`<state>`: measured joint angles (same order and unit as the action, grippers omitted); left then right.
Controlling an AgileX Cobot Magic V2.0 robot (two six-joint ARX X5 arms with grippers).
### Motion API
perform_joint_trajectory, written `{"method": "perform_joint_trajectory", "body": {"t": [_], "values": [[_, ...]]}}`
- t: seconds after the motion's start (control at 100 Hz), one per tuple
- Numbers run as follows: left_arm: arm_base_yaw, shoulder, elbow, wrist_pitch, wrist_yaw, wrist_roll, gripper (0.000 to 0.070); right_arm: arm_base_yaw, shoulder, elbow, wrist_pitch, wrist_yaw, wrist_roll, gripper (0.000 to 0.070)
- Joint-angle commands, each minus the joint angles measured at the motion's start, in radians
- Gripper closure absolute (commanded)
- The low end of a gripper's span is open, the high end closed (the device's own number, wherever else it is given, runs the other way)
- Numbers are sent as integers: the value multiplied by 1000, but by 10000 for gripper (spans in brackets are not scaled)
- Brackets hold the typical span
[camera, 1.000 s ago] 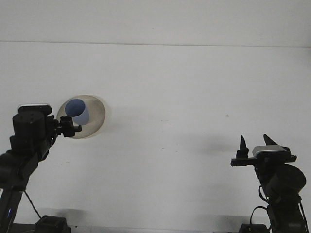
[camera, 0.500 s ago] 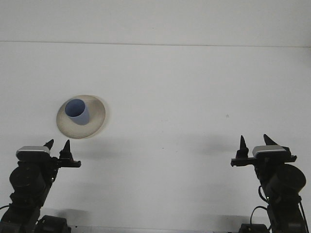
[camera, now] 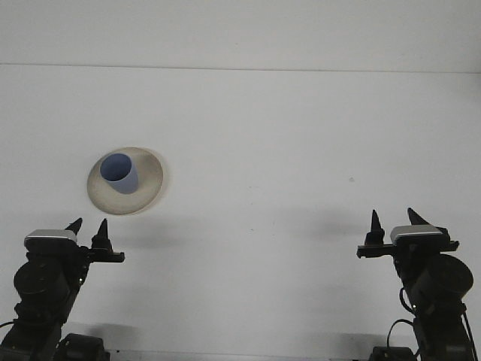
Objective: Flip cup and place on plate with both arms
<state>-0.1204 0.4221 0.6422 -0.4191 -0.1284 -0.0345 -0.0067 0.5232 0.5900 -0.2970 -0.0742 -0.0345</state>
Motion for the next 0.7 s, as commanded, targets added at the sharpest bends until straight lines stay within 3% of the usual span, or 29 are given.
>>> {"method": "perform_joint_trajectory", "body": {"t": [0.0, 0.69], "values": [[-3, 0, 8, 10, -2, 16, 358, 1, 1, 5, 14, 2, 1, 208], [-3, 0, 8, 10, -2, 15, 361, 1, 2, 5, 56, 3, 0, 226]]}}
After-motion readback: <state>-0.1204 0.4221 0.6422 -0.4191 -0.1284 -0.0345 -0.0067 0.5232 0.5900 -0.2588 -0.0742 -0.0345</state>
